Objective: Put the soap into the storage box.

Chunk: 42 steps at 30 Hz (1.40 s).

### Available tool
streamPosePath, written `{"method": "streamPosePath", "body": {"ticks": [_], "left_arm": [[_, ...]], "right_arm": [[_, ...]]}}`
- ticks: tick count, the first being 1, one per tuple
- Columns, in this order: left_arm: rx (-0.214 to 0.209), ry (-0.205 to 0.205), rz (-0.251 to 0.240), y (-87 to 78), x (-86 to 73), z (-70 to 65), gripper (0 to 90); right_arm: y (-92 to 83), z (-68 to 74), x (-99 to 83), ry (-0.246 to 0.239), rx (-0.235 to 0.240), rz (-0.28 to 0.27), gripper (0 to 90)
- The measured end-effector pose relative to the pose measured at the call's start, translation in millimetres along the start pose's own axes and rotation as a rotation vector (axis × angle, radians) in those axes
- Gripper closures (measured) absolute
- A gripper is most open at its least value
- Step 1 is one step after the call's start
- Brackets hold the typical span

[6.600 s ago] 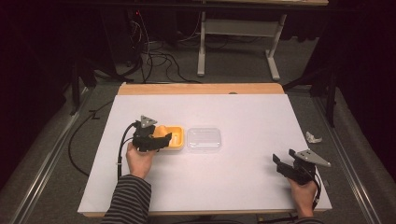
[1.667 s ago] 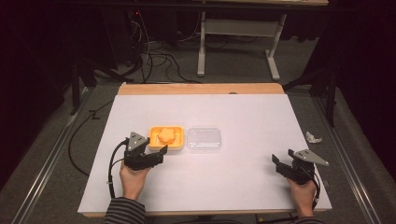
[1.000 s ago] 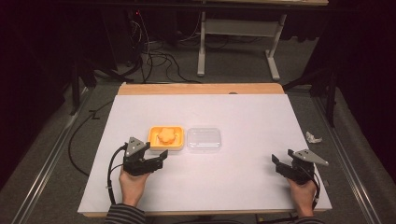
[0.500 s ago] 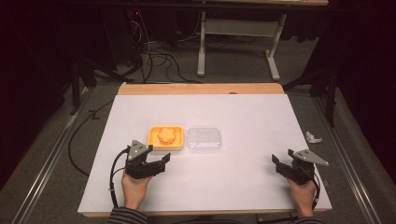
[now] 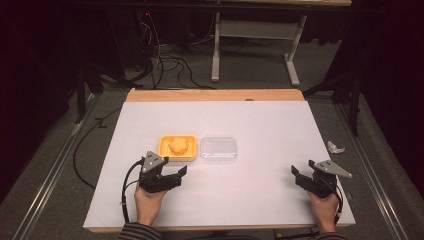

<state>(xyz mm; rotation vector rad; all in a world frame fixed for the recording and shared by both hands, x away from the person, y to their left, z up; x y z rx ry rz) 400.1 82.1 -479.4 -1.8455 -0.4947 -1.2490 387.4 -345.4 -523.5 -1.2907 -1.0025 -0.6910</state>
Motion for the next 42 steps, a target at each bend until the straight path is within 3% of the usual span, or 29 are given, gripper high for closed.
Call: {"method": "streamPosePath", "body": {"ticks": [20,42], "left_arm": [[-0.024,-0.004,0.021,8.7,-7.3,-11.5,23.6],[-0.011,0.055,0.074,25.2,-26.9,-24.0,23.5]], "right_arm": [[0.3,0.3,0.2,-0.008,0.004,-0.001,29.3],[0.5,0.5,-0.2,-0.008,0.001,0.004,29.4]]}}
Point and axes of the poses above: each handheld gripper's, and its own axes: y roughly forward along the jaws, x roughly out of its top, z roughly to its left, the point moved 9 cm from there along y, roughly forward along the jaws, and after that the axes turned 5 degrees about -z, right-handed, at the moved point
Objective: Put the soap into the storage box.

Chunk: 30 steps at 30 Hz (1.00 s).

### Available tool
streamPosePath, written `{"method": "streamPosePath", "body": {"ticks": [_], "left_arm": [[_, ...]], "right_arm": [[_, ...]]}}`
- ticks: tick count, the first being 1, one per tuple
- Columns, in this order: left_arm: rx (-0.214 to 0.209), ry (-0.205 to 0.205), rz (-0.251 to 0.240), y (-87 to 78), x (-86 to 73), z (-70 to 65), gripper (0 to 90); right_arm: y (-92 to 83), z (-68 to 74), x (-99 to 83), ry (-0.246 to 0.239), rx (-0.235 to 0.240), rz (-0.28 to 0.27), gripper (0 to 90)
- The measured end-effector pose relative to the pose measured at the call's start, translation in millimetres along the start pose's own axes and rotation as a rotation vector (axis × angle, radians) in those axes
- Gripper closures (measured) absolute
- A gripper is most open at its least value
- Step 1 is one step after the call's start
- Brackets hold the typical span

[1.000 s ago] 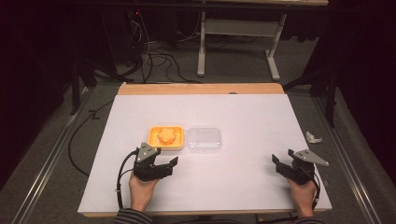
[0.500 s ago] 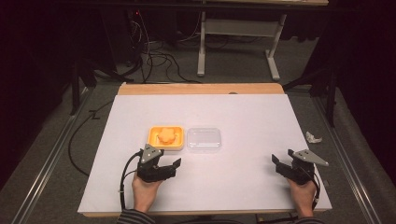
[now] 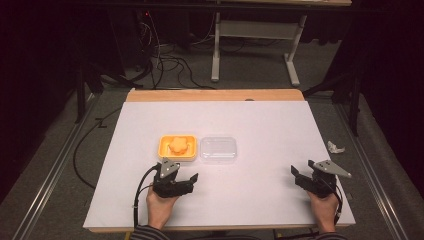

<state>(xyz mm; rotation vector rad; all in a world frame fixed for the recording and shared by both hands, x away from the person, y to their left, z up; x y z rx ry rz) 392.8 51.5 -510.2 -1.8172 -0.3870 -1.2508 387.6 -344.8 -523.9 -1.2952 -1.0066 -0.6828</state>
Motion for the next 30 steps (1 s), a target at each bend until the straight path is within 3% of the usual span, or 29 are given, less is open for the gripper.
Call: {"method": "streamPosePath", "body": {"ticks": [15,19,30], "left_arm": [[0.023,0.025,0.028,16.6,-9.2,-3.5,23.7],[0.024,0.059,0.050,22.0,-12.8,-5.9,23.8],[0.038,0.055,0.049,28.1,-14.2,-4.1,23.8]], "right_arm": [[-0.8,-0.3,0.2,0.013,0.002,-0.005,29.4],[-0.5,-0.1,0.2,0.005,0.003,-0.004,29.4],[-0.3,-0.2,0.1,0.002,0.003,-0.002,29.5]]}}
Point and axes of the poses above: each handheld gripper's, and its own axes: y roughly forward along the jaws, x roughly out of its top, z roughly to its left, the point moved 9 cm from there along y, roughly forward along the jaws, and after that the axes turned 5 degrees about -z, right-handed, at the moved point
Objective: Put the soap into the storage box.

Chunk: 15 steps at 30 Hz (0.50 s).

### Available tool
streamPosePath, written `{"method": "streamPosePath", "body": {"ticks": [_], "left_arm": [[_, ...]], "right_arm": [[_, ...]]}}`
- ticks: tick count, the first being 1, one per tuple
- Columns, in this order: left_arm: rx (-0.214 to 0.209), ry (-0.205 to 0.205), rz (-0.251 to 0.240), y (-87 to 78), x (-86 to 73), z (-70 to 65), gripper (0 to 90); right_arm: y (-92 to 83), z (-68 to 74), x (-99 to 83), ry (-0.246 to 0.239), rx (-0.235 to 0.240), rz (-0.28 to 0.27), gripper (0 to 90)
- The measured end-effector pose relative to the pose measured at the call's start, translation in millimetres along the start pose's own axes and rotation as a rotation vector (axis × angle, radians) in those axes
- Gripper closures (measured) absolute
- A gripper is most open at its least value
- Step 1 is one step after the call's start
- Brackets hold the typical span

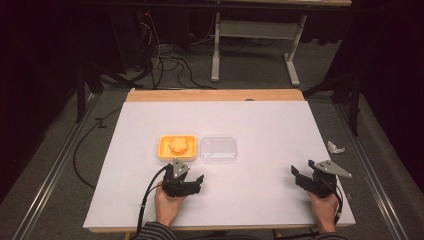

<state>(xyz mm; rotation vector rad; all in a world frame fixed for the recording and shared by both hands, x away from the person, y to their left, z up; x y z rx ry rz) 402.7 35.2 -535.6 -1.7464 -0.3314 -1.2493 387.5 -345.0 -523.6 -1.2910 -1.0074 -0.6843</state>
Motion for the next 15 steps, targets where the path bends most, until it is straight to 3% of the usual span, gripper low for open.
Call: {"method": "streamPosePath", "body": {"ticks": [10,15], "left_arm": [[0.011,-0.021,-0.017,2.0,2.3,3.8,23.8],[0.018,-0.013,-0.024,1.9,1.9,2.9,23.6]], "right_arm": [[0.0,-1.1,-0.1,0.012,-0.002,0.001,29.4],[0.1,-0.8,-0.2,0.011,-0.002,0.003,29.4]]}}
Point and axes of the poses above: each handheld gripper's, and its own axes: y roughly forward along the jaws, x roughly out of its top, z roughly to its left, the point moved 9 cm from there along y, roughly forward along the jaws, and after that the axes turned 5 degrees about -z, right-handed, at the moved point
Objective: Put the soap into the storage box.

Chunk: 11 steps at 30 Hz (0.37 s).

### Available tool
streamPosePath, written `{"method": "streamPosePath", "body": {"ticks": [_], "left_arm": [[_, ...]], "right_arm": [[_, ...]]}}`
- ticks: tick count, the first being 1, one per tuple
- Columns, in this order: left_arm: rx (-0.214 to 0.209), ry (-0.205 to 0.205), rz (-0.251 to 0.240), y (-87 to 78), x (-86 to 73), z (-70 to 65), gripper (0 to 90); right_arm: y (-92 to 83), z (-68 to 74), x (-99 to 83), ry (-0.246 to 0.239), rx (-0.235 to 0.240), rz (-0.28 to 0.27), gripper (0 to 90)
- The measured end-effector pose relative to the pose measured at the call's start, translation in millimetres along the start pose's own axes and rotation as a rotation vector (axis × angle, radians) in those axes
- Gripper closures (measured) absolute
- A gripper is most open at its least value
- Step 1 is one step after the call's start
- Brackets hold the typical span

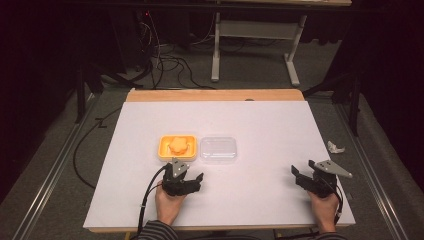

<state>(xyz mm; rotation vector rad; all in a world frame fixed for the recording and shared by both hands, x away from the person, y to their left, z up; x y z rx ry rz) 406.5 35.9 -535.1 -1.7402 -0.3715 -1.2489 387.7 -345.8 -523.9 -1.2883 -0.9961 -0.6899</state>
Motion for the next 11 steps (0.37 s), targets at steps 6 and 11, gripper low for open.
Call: {"method": "streamPosePath", "body": {"ticks": [6,11], "left_arm": [[0.005,0.004,0.002,0.1,-0.6,0.2,22.6],[0.011,0.015,-0.008,-0.5,-0.1,-0.6,23.2]], "right_arm": [[0.1,0.4,-0.2,-0.001,-0.001,0.002,29.4],[-0.1,0.4,-0.2,0.000,0.000,0.002,29.4]]}}
Point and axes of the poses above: each handheld gripper's, and its own axes: y roughly forward along the jaws, x roughly out of its top, z roughly to its left, the point moved 9 cm from there along y, roughly forward along the jaws, and after that the axes turned 5 degrees about -z, right-handed, at the moved point
